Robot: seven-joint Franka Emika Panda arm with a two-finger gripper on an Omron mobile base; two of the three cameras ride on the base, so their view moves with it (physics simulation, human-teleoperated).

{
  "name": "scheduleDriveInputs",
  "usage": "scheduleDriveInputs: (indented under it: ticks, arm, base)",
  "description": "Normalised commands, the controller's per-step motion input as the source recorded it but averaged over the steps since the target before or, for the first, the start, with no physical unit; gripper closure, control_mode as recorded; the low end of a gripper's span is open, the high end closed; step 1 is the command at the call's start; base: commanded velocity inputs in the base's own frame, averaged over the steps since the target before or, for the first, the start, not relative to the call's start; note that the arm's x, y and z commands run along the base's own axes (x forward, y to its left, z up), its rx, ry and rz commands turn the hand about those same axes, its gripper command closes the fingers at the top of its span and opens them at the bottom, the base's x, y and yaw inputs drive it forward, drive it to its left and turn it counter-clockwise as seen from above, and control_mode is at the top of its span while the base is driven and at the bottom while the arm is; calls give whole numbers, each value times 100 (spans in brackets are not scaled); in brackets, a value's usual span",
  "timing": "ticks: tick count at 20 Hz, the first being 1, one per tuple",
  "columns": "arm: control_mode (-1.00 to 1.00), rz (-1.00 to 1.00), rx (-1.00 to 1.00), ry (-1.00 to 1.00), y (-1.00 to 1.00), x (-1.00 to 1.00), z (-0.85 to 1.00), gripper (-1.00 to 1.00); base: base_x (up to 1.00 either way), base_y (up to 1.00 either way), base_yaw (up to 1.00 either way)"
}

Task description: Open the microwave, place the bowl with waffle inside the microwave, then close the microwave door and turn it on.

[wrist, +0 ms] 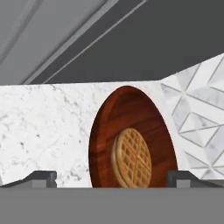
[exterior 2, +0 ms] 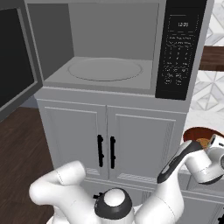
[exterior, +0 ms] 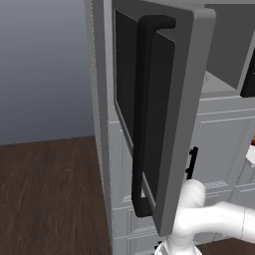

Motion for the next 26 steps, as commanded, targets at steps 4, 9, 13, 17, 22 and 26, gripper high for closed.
scheduleDriveInputs:
  ticks: [4, 9, 13, 17, 22, 26]
  arm:
    - [-100, 3, -5, 0, 0, 11, -50, -100]
    - [-100, 2, -6, 0, -1, 15, -49, -100]
    - [-100, 0, -2, 0, 0, 30, -22, -100]
    - [-100, 0, 0, 0, 0, 38, 0, -100]
    - [-100, 0, 0, 1, -18, 29, 0, -100]
    - [-100, 0, 0, 2, -29, 17, -1, -100]
  base:
    - [0, 0, 0]
    - [0, 0, 0]
    - [0, 0, 0]
    - [0, 0, 0]
    - [0, 0, 0]
    - [0, 0, 0]
